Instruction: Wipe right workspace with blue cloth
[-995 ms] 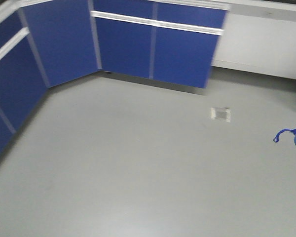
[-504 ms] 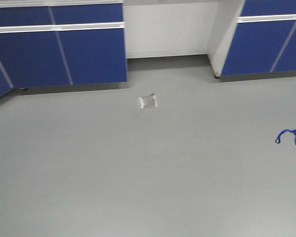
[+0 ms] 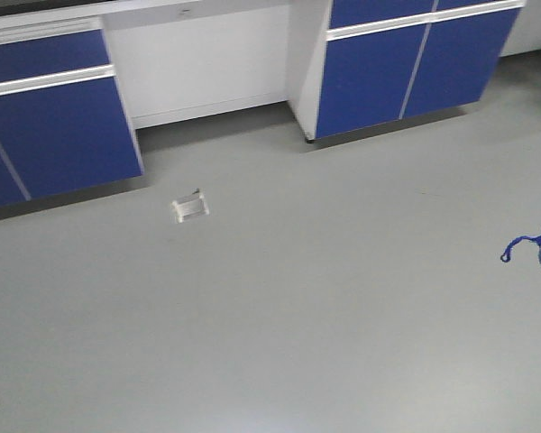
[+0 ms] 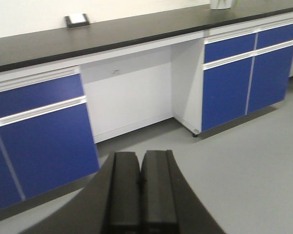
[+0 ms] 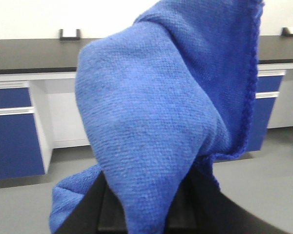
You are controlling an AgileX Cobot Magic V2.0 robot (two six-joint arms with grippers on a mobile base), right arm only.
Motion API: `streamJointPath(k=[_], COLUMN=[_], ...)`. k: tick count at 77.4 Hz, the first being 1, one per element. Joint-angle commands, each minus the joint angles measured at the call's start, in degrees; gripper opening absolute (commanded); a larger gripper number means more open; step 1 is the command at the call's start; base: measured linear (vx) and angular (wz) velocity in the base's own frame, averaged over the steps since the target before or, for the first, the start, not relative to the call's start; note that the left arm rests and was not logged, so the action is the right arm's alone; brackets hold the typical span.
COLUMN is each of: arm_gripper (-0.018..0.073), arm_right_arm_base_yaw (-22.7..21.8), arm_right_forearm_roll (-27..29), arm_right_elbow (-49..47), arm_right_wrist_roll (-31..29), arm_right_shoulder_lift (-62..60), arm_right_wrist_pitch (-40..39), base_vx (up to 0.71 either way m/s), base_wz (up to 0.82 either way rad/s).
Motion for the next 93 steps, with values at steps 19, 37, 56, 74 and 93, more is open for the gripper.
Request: streamJointPath(k=[19,37,56,74,93], arm_gripper=[-0.0004,-0.0004,-0.0004,-0.0004,-0.0004], arm_right_arm_base_yaw=[0.0,0.0,0.0,0.0,0.0], arm_right_forearm_roll=[0.3,0.3,0.3,0.3,0.3], arm_right_elbow=[-1.7,-1.7,-1.7,-1.7,-1.7], arm_right_wrist_roll=[-0.5,-0.5,-0.5,-0.5,-0.5], arm_right_shoulder_lift=[0.6,0.6,0.6,0.6,0.6], arm_right_wrist_pitch=[-4.8,-4.8,-4.8,-4.8,-4.8], base_vx=[0.28,0.33,0.39,0.43,0.47], base_wz=[-0.38,-0.32,-0.28,-0.05,0.33])
